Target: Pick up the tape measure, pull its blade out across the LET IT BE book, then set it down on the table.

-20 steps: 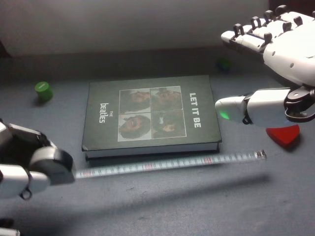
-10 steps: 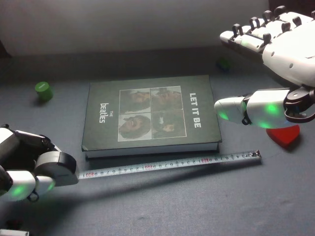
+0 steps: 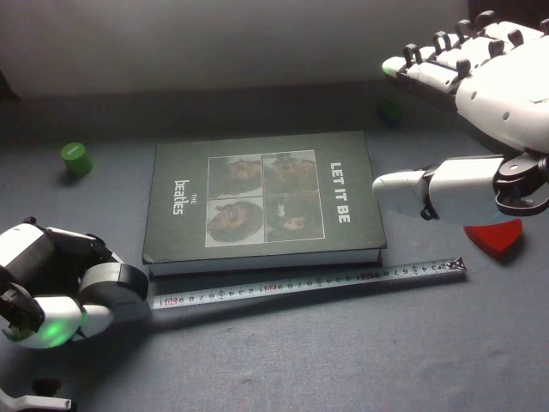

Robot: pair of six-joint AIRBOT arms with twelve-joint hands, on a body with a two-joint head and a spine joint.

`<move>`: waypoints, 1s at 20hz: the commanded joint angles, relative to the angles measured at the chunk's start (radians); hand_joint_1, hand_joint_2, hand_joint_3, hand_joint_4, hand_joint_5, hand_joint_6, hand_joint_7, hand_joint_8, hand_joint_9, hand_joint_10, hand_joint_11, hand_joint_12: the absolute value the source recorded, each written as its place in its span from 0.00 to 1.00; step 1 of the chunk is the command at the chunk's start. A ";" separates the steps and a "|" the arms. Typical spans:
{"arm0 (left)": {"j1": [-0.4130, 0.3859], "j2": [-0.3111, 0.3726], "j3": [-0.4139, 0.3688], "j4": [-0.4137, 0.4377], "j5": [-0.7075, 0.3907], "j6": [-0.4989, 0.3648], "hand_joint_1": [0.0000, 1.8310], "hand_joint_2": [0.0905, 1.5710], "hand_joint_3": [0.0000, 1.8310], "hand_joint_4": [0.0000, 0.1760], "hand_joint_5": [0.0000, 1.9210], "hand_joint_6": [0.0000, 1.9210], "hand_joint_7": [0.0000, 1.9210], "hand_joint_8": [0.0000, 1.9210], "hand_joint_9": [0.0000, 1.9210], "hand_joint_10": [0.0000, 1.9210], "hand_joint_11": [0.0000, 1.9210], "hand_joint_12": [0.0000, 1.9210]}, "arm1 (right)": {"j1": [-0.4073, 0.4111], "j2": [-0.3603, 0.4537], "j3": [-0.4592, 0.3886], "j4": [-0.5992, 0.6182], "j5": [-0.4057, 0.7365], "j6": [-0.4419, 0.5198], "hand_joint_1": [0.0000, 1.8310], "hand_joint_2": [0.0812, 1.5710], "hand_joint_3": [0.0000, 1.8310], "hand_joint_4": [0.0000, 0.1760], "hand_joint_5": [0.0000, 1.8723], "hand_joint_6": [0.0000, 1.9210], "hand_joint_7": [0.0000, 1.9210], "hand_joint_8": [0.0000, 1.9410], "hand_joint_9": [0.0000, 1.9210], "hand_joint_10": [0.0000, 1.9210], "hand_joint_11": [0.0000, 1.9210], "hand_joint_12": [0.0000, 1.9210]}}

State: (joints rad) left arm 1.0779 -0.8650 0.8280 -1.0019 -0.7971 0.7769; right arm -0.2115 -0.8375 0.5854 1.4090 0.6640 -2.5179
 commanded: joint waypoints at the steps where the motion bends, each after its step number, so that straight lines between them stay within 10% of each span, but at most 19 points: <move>1: -0.010 -0.001 0.008 0.029 -0.096 -0.011 0.73 0.74 0.00 0.00 0.42 0.57 0.43 0.62 0.43 0.76 0.38 0.71 | 0.003 0.006 -0.003 -0.066 0.027 -0.001 0.04 0.67 0.00 0.29 0.02 0.00 0.06 0.00 0.04 0.00 0.00 0.32; 2: -0.012 -0.001 0.008 0.026 -0.096 -0.011 0.66 0.75 0.00 0.00 0.42 0.61 0.42 0.68 0.38 0.56 0.37 0.69 | 0.002 0.006 -0.003 -0.066 0.026 -0.002 0.04 0.67 0.00 0.28 0.02 0.00 0.06 0.00 0.04 0.00 0.00 0.33; 3: -0.015 -0.001 0.008 0.021 -0.097 -0.011 0.61 0.75 0.00 0.00 0.42 0.64 0.38 0.37 0.37 0.42 0.34 0.65 | 0.001 0.006 -0.003 -0.066 0.025 -0.003 0.04 0.67 0.00 0.28 0.03 0.00 0.06 0.00 0.05 0.00 0.00 0.33; 5: -0.024 -0.001 0.007 0.016 -0.099 -0.020 0.51 0.71 0.00 0.00 0.39 0.13 0.42 0.08 0.38 0.18 0.29 0.55 | 0.000 0.007 -0.003 -0.066 0.024 -0.003 0.04 0.67 0.00 0.28 0.03 0.00 0.06 0.00 0.05 0.00 0.00 0.33; 7: -0.027 0.000 0.007 0.016 -0.099 0.035 0.39 0.72 0.00 0.00 0.39 0.05 0.40 0.02 0.36 0.09 0.24 0.47 | 0.000 0.007 -0.003 -0.066 0.023 -0.003 0.04 0.67 0.00 0.29 0.02 0.00 0.06 0.00 0.05 0.00 0.00 0.32; 20: -0.217 0.081 0.085 0.041 0.041 0.193 0.13 0.65 0.00 0.00 0.17 0.00 0.17 0.00 0.19 0.00 0.05 0.39 | -0.005 0.010 -0.010 -0.067 0.009 -0.003 0.02 0.68 0.00 0.29 0.03 0.00 0.05 0.00 0.04 0.00 0.00 0.31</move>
State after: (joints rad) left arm 0.8352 -0.7818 0.9211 -1.0100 -0.6838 1.0039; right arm -0.2260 -0.8326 0.5800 1.4025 0.6491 -2.5237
